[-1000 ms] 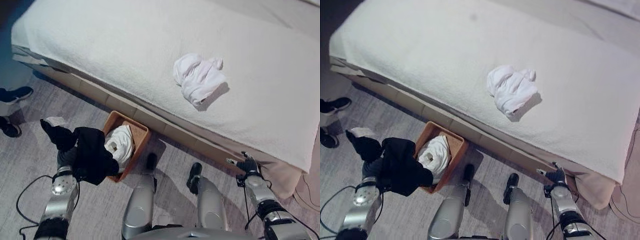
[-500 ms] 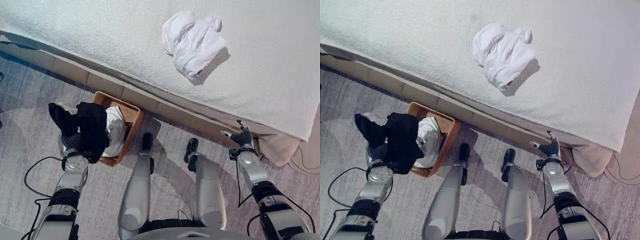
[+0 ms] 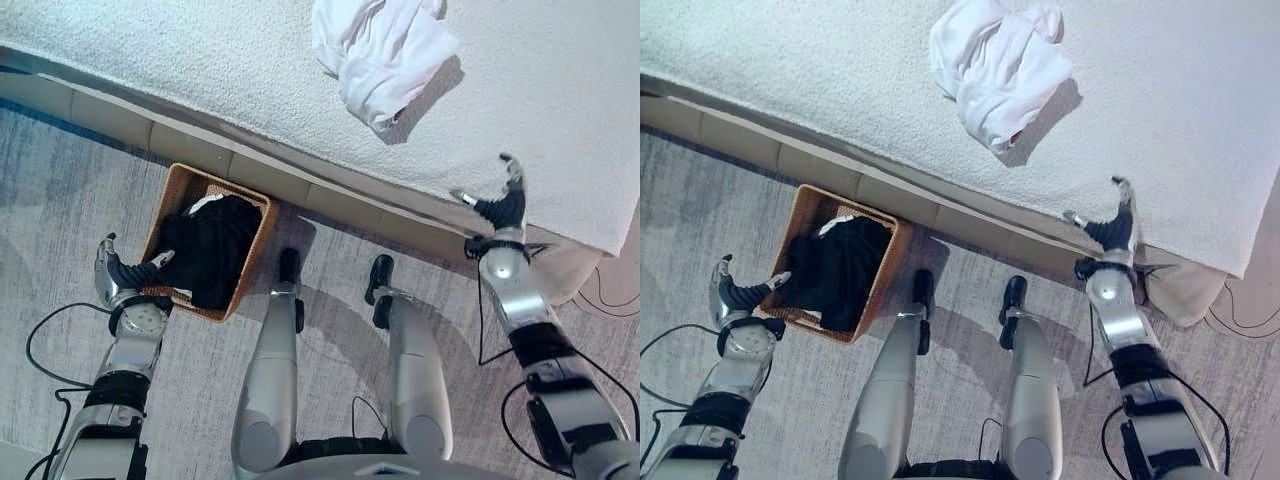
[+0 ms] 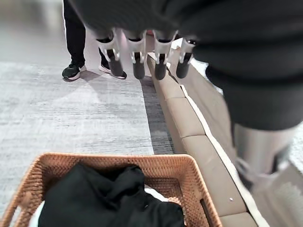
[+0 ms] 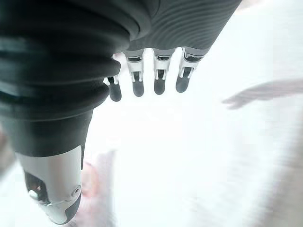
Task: Pick up clothes into the bucket
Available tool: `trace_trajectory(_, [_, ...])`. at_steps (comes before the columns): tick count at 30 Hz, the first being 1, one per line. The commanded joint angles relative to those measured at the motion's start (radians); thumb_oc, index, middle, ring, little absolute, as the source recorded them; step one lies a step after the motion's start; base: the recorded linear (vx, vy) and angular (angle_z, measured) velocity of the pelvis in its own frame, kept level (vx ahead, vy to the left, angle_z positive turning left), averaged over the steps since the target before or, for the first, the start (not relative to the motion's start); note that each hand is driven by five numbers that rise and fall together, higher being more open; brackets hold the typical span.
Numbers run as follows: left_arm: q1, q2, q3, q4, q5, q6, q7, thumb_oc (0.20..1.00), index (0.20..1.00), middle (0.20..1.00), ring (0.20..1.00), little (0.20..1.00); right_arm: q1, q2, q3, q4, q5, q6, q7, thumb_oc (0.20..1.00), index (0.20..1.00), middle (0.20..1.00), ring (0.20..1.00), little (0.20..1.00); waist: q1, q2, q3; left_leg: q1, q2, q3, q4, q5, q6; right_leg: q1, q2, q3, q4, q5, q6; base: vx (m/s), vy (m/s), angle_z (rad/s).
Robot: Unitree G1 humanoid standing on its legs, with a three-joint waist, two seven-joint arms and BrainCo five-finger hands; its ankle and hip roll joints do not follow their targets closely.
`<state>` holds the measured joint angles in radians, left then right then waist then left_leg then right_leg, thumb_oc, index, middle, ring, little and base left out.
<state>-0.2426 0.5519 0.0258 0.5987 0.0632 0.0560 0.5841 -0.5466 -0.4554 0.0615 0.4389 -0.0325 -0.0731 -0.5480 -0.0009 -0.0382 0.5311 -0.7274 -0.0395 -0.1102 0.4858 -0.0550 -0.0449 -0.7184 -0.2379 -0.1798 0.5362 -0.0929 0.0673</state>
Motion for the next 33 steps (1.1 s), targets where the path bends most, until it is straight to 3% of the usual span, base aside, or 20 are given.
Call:
trace_trajectory(1, [0.033,0.026,0.031,-0.042,-0.002,-0.018,0.025,1.000,1.000,1.000,1.000,1.000,-0.061,-0.108,-0.018,-0.012,-0.028,-0.013,-0.045,1.000,1.000,1.000,1.000,1.000,0.020,0.007,-0.011,0.005,-0.040,0.017,0.042,-0.050,0.039,0.067,-0.022,0.029,-0.026,-0.005,0.051,0.08,-0.021,-0.01])
trace_trajectory(3, [0.047,0.008,0.016,-0.045,-0.028,-0.032,0.020,1.000,1.000,1.000,1.000,1.000,-0.146,-0.142,-0.001,0.042,-0.012,0.006,-0.048,1.000,1.000,1.000,1.000,1.000,0.034,0.011,-0.011,0.024,-0.042,0.011,0.044,-0.079,0.036,0.082,-0.020,0.034,-0.017,-0.032,0.057,0.00,-0.003,0.03])
trace_trajectory(4, [0.055,-0.006,0.010,-0.050,-0.047,-0.045,0.016,1.000,1.000,1.000,1.000,1.000,-0.208,-0.164,0.017,0.090,0.002,0.011,-0.048,1.000,1.000,1.000,1.000,1.000,0.041,0.017,-0.011,0.006,-0.045,0.014,0.031,-0.045,0.038,0.067,-0.023,0.023,-0.029,-0.004,0.049,0.01,-0.009,0.06])
trace_trajectory(5, [0.068,-0.016,0.006,-0.055,-0.064,-0.052,0.014,1.000,1.000,1.000,1.000,1.000,-0.238,-0.170,0.028,0.113,0.010,0.019,-0.046,1.000,1.000,1.000,1.000,1.000,0.050,0.019,-0.011,0.026,-0.044,0.009,0.034,-0.073,0.035,0.083,-0.019,0.029,-0.022,-0.029,0.056,0.01,-0.014,0.05])
trace_trajectory(7, [0.090,-0.033,-0.003,-0.073,-0.109,-0.075,0.000,1.000,1.000,1.000,1.000,1.000,-0.325,-0.201,0.067,0.180,0.024,0.040,-0.035,1.000,1.000,1.000,1.000,1.000,0.065,0.023,-0.011,0.026,-0.045,0.005,0.025,-0.067,0.034,0.083,-0.020,0.024,-0.026,-0.025,0.055,0.00,-0.019,0.00])
trace_trajectory(8, [0.089,-0.034,0.000,-0.075,-0.110,-0.076,0.000,1.000,1.000,1.000,1.000,1.000,-0.334,-0.203,0.070,0.185,0.026,0.038,-0.036,1.000,1.000,1.000,1.000,1.000,0.063,0.025,-0.011,0.006,-0.046,0.009,0.018,-0.037,0.036,0.067,-0.023,0.016,-0.037,0.003,0.048,-0.08,0.002,0.07])
trace_trajectory(10, [0.118,-0.058,-0.024,-0.085,-0.182,-0.116,-0.040,1.000,1.000,1.000,1.000,1.000,-0.458,-0.223,0.135,0.297,0.059,0.058,-0.014,1.000,1.000,1.000,1.000,1.000,0.084,0.037,-0.011,0.005,-0.051,0.002,0.006,-0.026,0.036,0.066,-0.027,0.009,-0.037,0.005,0.048,-0.01,-0.027,0.10])
trace_trajectory(12, [0.134,-0.068,-0.056,-0.081,-0.230,-0.140,-0.082,1.000,1.000,1.000,1.000,1.000,-0.535,-0.232,0.191,0.403,0.078,0.074,0.014,1.000,1.000,1.000,1.000,1.000,0.100,0.045,-0.011,0.025,-0.057,-0.010,0.003,-0.052,0.031,0.083,-0.029,0.011,-0.020,-0.029,0.053,0.08,-0.066,0.11])
trace_trajectory(18, [0.161,-0.096,-0.186,-0.142,-0.332,-0.203,-0.194,1.000,1.000,1.000,1.000,1.000,-0.682,-0.271,0.314,0.691,0.083,0.114,0.080,1.000,1.000,1.000,1.000,1.000,0.145,0.075,-0.011,0.005,-0.079,-0.048,-0.018,-0.027,0.023,0.071,-0.054,-0.024,0.011,-0.044,0.051,-0.01,-0.074,0.22])
trace_trajectory(21, [0.180,-0.099,-0.258,-0.165,-0.341,-0.208,-0.239,1.000,1.000,1.000,1.000,1.000,-0.698,-0.308,0.347,0.782,0.068,0.122,0.104,1.000,1.000,1.000,1.000,1.000,0.172,0.097,-0.011,-0.010,-0.096,-0.085,-0.038,-0.007,0.019,0.063,-0.072,-0.057,0.032,-0.051,0.051,-0.01,-0.107,0.37])
trace_trajectory(28, [0.182,-0.110,-0.315,-0.122,-0.336,-0.193,-0.278,1.000,1.000,1.000,1.000,1.000,-0.691,-0.337,0.421,0.868,0.002,0.142,0.185,1.000,1.000,1.000,1.000,1.000,0.200,0.115,-0.011,-0.018,-0.104,-0.128,-0.077,0.026,0.010,0.059,-0.092,-0.099,0.040,-0.055,0.052,0.00,-0.083,0.31])
trace_trajectory(30, [0.179,-0.110,-0.332,-0.098,-0.331,-0.184,-0.307,1.000,1.000,1.000,1.000,1.000,-0.682,-0.328,0.505,0.898,-0.088,0.156,0.287,1.000,1.000,1.000,1.000,1.000,0.212,0.115,-0.011,-0.019,-0.105,-0.146,-0.094,0.040,0.005,0.059,-0.095,-0.114,0.039,-0.058,0.051,0.00,-0.096,0.15])
trace_trajectory(32, [0.174,-0.116,-0.339,-0.085,-0.335,-0.180,-0.319,1.000,1.000,1.000,1.000,1.000,-0.691,-0.316,0.530,0.912,-0.114,0.163,0.319,1.000,1.000,1.000,1.000,1.000,0.213,0.116,-0.011,-0.016,-0.104,-0.152,-0.102,0.044,0.004,0.061,-0.093,-0.118,0.037,-0.060,0.049,0.00,-0.056,0.16])
trace_trajectory(33, [0.161,-0.125,-0.352,-0.071,-0.334,-0.175,-0.329,1.000,1.000,1.000,1.000,1.000,-0.690,-0.299,0.539,0.904,-0.121,0.156,0.327,0.451,0.451,0.451,0.451,0.451,0.212,0.116,-0.011,-0.013,-0.103,-0.153,-0.106,0.048,0.002,0.060,-0.094,-0.118,0.037,-0.058,0.050,0.00,-0.028,0.09])
